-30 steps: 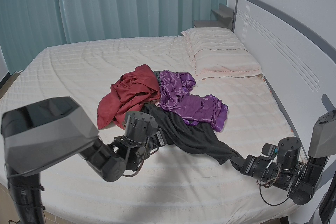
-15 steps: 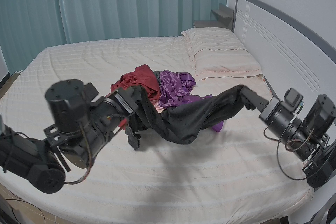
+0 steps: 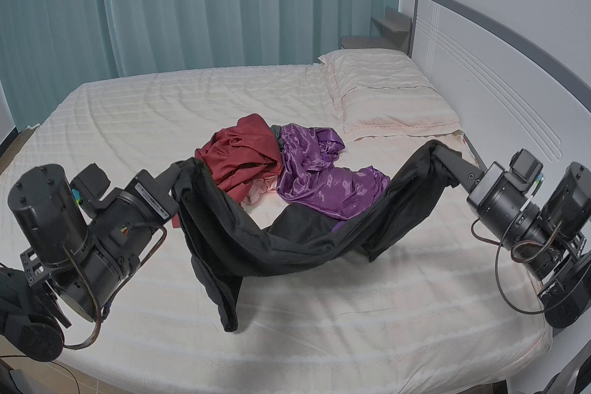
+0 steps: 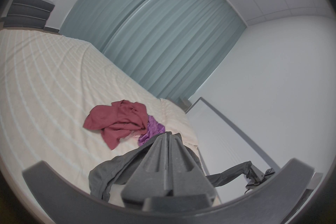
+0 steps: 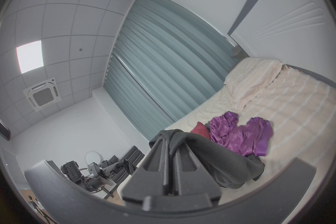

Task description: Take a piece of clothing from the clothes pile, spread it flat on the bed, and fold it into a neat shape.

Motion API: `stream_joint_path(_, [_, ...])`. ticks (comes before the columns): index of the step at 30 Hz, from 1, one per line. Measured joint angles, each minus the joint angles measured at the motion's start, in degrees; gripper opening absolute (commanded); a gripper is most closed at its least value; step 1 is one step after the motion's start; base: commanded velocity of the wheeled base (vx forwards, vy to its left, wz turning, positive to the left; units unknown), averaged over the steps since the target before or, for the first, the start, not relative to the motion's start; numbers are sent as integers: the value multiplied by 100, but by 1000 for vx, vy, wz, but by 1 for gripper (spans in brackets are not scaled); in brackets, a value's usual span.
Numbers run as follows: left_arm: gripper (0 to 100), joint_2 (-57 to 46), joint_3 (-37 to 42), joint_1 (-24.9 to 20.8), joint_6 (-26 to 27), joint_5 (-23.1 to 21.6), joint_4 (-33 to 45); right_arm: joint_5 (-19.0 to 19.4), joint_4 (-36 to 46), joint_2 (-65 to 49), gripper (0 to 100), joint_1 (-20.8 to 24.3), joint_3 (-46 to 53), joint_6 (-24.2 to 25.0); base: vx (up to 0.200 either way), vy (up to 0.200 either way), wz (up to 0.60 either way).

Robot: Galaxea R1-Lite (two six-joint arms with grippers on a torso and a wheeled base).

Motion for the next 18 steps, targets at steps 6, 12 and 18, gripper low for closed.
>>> stream_joint_path(6, [0,218,362,66,-234,-5,-4,-34,-30,407,0,22,110,83,0,0,0])
stream_joint_path(12, [0,339,480,73,-319,-18,-4,-39,-35,518,0,21,207,128,-33,0,0])
stream_joint_path(18, [0,413,644,38,-385,-24,-6,-55,-38,485,0,18,284,118,-200,0,0])
